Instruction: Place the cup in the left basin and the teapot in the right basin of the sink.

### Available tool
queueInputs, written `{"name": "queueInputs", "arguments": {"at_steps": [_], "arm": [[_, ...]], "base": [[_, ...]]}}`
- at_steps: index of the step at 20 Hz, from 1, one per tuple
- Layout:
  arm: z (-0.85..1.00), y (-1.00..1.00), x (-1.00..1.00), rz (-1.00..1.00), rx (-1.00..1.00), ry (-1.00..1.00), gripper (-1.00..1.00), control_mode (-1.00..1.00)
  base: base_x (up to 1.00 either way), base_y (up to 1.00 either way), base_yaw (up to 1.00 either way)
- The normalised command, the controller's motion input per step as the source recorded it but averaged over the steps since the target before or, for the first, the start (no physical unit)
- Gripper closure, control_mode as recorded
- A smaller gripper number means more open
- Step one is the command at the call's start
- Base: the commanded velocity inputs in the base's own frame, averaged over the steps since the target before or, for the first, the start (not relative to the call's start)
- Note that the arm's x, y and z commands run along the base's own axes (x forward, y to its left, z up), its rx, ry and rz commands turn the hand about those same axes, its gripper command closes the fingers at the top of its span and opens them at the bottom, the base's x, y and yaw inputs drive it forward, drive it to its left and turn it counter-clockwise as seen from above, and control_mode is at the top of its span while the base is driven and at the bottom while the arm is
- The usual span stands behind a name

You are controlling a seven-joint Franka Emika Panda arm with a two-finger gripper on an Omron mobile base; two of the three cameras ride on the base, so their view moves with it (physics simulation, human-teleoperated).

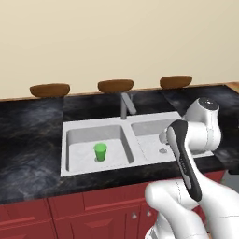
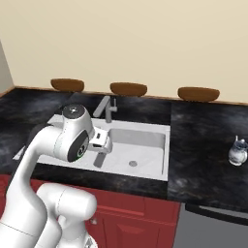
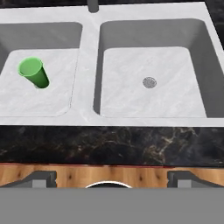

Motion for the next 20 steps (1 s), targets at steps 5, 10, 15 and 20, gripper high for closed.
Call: {"name": "queueInputs", "arguments": {"at_steps": [5, 10, 15, 20], "arm": [[0.00, 0.00, 0.00, 0.00, 0.00, 0.00, -1.00, 1.00], [0.00, 0.00, 0.00, 0.00, 0.00, 0.00, -1.00, 1.00], [0.00, 0.00, 0.00, 0.00, 0.00, 0.00, -1.00, 1.00], [0.00, 0.00, 0.00, 0.00, 0.00, 0.00, -1.00, 1.00]], "base": [[0.00, -0.64, 0.00], [0.00, -0.63, 0.00], [0.00, -0.56, 0.00], [0.00, -0.45, 0.00]]}}
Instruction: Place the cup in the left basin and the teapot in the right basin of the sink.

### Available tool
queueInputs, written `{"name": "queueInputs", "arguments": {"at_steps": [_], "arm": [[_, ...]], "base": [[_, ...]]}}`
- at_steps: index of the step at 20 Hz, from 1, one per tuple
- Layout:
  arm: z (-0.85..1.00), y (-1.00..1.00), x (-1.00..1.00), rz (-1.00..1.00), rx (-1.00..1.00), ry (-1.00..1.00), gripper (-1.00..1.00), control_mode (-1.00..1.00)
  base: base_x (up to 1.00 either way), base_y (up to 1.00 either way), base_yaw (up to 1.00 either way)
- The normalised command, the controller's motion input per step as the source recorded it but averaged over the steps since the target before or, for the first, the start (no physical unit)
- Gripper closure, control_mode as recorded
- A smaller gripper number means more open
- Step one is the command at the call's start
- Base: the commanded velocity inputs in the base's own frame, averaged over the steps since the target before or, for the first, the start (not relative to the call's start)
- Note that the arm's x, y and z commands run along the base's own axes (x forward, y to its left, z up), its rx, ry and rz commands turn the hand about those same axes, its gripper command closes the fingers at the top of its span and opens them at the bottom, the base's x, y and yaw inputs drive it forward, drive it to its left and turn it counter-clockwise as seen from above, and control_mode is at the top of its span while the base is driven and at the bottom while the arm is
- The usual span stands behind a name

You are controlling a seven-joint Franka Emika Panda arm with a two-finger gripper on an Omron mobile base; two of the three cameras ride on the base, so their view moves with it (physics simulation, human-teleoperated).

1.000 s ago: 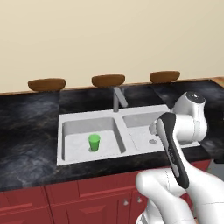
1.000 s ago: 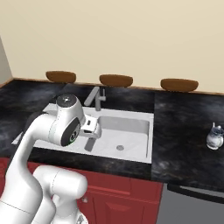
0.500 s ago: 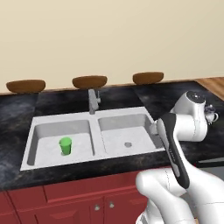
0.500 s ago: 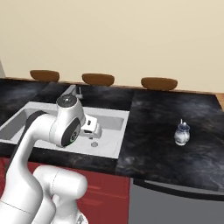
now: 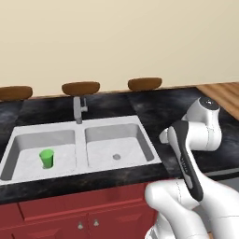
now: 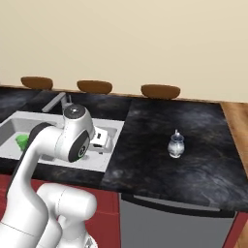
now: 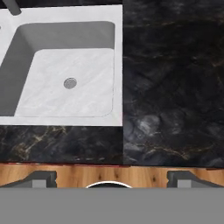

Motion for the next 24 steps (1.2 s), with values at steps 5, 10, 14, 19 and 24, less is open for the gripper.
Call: {"name": "queueInputs", "arguments": {"at_steps": [5, 10, 14, 19, 24], "arm": [[0.00, 0.00, 0.00, 0.00, 0.00, 0.00, -1.00, 1.00], [0.00, 0.00, 0.00, 0.00, 0.00, 0.00, -1.00, 1.00], [0.00, 0.00, 0.00, 0.00, 0.00, 0.00, -1.00, 1.00], [0.00, 0.00, 0.00, 0.00, 0.00, 0.00, -1.00, 1.00], [0.00, 0.00, 0.00, 0.00, 0.00, 0.00, -1.00, 1.00]], "base": [[0.08, -0.26, 0.00], [0.17, -0.25, 0.00], [0.27, -0.28, 0.00], [0.31, -0.35, 0.00], [0.28, -0.38, 0.00]]}}
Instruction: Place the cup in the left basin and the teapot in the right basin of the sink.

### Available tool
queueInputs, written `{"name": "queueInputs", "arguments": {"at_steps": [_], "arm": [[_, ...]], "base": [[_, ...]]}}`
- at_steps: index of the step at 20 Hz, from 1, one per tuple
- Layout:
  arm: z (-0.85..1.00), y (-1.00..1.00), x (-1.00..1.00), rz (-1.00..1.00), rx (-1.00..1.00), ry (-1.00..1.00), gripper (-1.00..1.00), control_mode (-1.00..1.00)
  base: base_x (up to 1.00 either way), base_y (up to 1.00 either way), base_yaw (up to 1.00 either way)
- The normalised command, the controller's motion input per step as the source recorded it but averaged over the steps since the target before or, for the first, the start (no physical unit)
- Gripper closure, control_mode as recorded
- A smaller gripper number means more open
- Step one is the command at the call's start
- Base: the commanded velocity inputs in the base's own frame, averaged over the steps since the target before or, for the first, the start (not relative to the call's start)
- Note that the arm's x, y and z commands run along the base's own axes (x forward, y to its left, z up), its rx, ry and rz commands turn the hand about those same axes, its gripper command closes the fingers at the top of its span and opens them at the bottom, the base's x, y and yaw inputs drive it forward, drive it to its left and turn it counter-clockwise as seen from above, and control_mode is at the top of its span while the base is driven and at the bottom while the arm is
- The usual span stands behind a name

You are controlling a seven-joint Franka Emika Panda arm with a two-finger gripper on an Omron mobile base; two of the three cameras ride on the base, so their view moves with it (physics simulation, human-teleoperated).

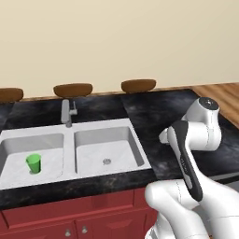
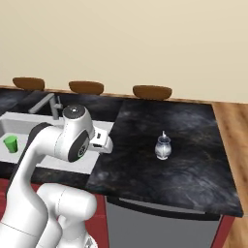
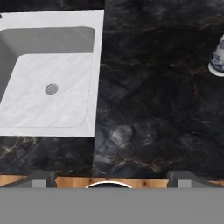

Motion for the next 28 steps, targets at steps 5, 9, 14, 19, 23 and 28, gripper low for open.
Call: {"name": "queueInputs", "arguments": {"at_steps": [5, 9, 14, 19, 23, 28], "arm": [[0.00, 0.00, 0.00, 0.00, 0.00, 0.00, -1.00, 1.00], [0.00, 0.00, 0.00, 0.00, 0.00, 0.00, -1.00, 1.00], [0.00, 0.00, 0.00, 0.00, 0.00, 0.00, -1.00, 1.00], [0.00, 0.00, 0.00, 0.00, 0.00, 0.00, -1.00, 1.00], [0.00, 0.00, 0.00, 0.00, 0.00, 0.00, -1.00, 1.00], [0.00, 0.00, 0.00, 0.00, 0.00, 0.00, -1.00, 1.00]], "base": [[0.24, -0.36, 0.00], [0.20, -0.29, 0.00], [0.26, -0.11, 0.00], [0.39, -0.02, 0.00], [0.64, 0.00, 0.00], [0.49, 0.00, 0.00]]}}
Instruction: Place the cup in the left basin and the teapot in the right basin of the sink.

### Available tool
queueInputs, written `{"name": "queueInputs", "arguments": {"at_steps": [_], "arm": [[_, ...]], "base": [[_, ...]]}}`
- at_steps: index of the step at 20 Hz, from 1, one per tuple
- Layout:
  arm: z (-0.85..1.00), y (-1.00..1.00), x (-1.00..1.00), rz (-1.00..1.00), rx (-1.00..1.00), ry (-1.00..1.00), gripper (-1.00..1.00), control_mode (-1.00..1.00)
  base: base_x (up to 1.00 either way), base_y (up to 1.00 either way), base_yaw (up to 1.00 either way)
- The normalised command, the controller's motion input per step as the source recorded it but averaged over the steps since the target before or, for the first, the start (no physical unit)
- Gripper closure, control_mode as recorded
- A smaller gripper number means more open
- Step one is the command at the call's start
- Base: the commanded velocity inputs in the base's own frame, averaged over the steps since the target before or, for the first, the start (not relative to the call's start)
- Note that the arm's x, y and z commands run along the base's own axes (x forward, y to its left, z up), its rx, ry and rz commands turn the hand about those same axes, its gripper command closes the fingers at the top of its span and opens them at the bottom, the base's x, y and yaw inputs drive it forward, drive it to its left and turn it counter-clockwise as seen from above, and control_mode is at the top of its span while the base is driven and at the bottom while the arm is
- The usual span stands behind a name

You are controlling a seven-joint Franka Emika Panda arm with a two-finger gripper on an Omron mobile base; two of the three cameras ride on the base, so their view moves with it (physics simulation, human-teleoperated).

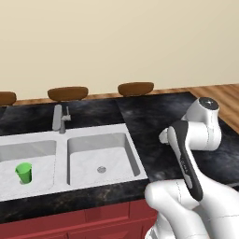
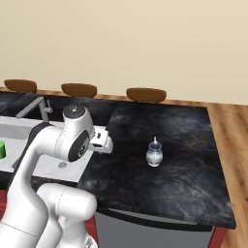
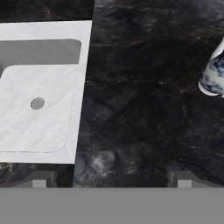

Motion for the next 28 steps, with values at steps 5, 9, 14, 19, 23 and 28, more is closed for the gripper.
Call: {"name": "queueInputs", "arguments": {"at_steps": [5, 9, 14, 19, 23, 28], "arm": [[0.00, 0.00, 0.00, 0.00, 0.00, 0.00, -1.00, 1.00], [0.00, 0.00, 0.00, 0.00, 0.00, 0.00, -1.00, 1.00], [0.00, -0.02, 0.00, 0.00, 0.00, 0.00, -1.00, -1.00], [0.00, -0.22, 0.02, 0.00, 0.00, 0.00, -1.00, -1.00], [0.00, -0.40, 0.02, 0.00, 0.00, 0.00, -1.00, -1.00], [0.00, -0.39, 0.02, -0.01, 0.00, 0.00, -1.00, -1.00]], "base": [[0.26, 0.00, 0.00], [0.02, 0.00, 0.00], [0.00, 0.00, 0.00], [0.00, 0.00, 0.00], [0.00, 0.00, 0.00], [0.00, 0.00, 0.00]]}}
